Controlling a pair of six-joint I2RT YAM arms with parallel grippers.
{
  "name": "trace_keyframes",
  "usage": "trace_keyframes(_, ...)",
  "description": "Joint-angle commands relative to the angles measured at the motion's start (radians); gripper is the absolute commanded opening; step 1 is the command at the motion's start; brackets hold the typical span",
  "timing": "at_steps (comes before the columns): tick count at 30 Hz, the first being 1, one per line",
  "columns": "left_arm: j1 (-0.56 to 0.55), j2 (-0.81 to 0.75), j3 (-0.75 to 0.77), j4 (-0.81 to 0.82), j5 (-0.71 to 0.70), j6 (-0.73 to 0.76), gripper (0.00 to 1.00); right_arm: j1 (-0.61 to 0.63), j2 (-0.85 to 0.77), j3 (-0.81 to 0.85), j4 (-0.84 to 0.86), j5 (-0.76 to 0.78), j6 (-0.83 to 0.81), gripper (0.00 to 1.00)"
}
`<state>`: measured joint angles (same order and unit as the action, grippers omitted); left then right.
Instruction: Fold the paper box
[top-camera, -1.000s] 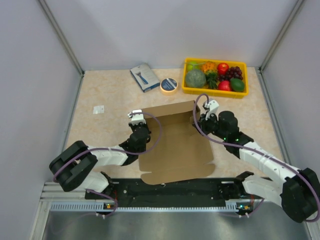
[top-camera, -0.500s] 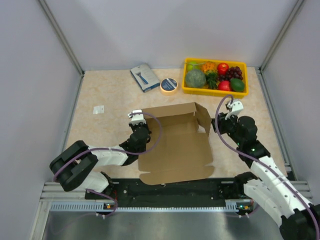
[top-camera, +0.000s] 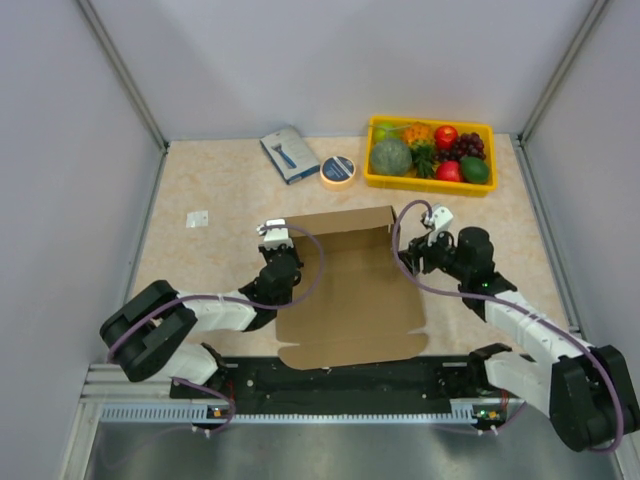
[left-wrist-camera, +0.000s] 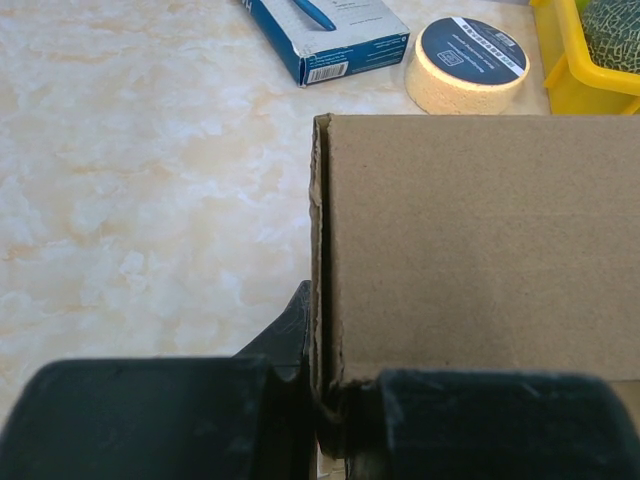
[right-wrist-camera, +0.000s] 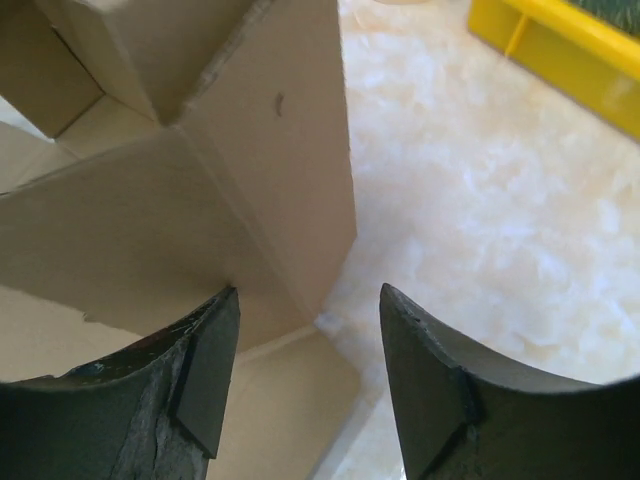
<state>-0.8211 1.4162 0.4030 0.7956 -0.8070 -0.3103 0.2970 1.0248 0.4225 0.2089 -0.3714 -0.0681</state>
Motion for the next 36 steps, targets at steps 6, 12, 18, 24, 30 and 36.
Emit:
trace_keyframes(6,-0.012,0.033,-0.021,-0.107,0.098,-0.013,0.00,0.024,0.072,0.052,0.197,-0.118,-0.092,0.61)
trace_keyframes(12,-0.012,0.020,-0.026,-0.122,0.100,-0.009,0.00,0.083,0.133,0.050,0.340,-0.081,-0.084,0.64)
trace_keyframes(18,-0.012,-0.005,-0.029,-0.145,0.100,-0.010,0.00,0.136,0.196,-0.022,0.647,0.123,-0.062,0.56)
trace_keyframes(24,-0.013,-0.025,-0.030,-0.159,0.092,-0.004,0.00,0.174,0.296,-0.001,0.753,0.174,-0.061,0.42)
trace_keyframes(30,-0.012,-0.051,-0.024,-0.183,0.100,-0.012,0.00,0.217,0.377,0.061,0.754,0.204,-0.134,0.35)
trace_keyframes(36,-0.012,-0.057,-0.007,-0.205,0.100,-0.003,0.00,0.225,0.472,0.097,0.804,0.220,-0.148,0.40)
